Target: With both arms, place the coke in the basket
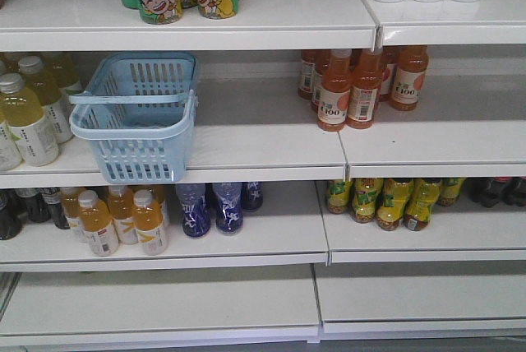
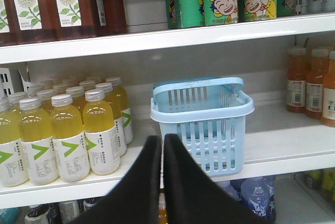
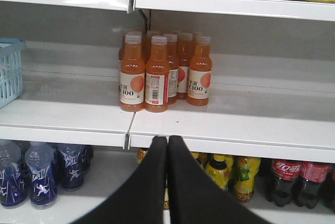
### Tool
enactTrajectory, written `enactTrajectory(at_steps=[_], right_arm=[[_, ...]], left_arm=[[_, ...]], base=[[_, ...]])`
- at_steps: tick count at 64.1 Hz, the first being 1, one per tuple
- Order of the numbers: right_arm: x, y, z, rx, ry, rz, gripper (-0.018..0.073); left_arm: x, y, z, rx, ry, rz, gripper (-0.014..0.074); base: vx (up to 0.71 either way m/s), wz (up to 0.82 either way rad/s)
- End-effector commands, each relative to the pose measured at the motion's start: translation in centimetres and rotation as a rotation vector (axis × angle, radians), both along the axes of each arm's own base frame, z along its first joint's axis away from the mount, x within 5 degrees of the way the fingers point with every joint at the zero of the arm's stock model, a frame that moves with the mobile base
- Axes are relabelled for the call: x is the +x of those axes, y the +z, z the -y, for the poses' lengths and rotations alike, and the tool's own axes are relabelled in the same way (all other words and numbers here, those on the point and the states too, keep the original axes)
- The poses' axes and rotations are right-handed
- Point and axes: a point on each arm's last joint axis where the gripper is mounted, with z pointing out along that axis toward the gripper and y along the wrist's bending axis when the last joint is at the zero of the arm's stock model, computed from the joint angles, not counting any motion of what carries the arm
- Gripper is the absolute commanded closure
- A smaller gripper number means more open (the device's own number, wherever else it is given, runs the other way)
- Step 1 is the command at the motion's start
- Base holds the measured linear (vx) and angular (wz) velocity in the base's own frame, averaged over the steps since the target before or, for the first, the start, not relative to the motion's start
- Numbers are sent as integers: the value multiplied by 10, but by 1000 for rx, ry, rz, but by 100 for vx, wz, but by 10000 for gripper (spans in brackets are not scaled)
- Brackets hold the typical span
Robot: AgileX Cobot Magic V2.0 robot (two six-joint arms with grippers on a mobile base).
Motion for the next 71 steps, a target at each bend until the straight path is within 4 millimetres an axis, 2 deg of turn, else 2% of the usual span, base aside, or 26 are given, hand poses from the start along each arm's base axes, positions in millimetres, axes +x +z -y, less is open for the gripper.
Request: enactTrajectory(at_steps=[1,10,15,20,29,41,54,60,71], right_arm=[[0,5,0,-4,-1,79,569],[0,5,0,-4,-1,79,569],[0,5,0,-4,-1,79,569],[0,5,0,-4,-1,79,569],[0,5,0,-4,-1,79,569],[0,5,0,-4,-1,79,569],[0,5,0,-4,-1,79,569],[0,5,0,-4,-1,79,569],[0,5,0,-4,-1,79,569]], left_arm=[[-5,19,0,-10,0,131,603],[-5,22,0,-11,0,156,603],[-6,25,-1,-68,-6,171,603],[-8,35,-1,-132,-15,199,603],[-5,65,-1,-130,-16,206,603],[24,98,0,-127,-11,79,603],[62,114,1,-107,-4,-69,603],[75,113,1,-110,-3,-118,603],[84,106,2,-110,0,-164,603]], base=[[0,0],[0,0],[0,0],[0,0],[0,0],[0,0],[0,0],[0,0],[0,0]])
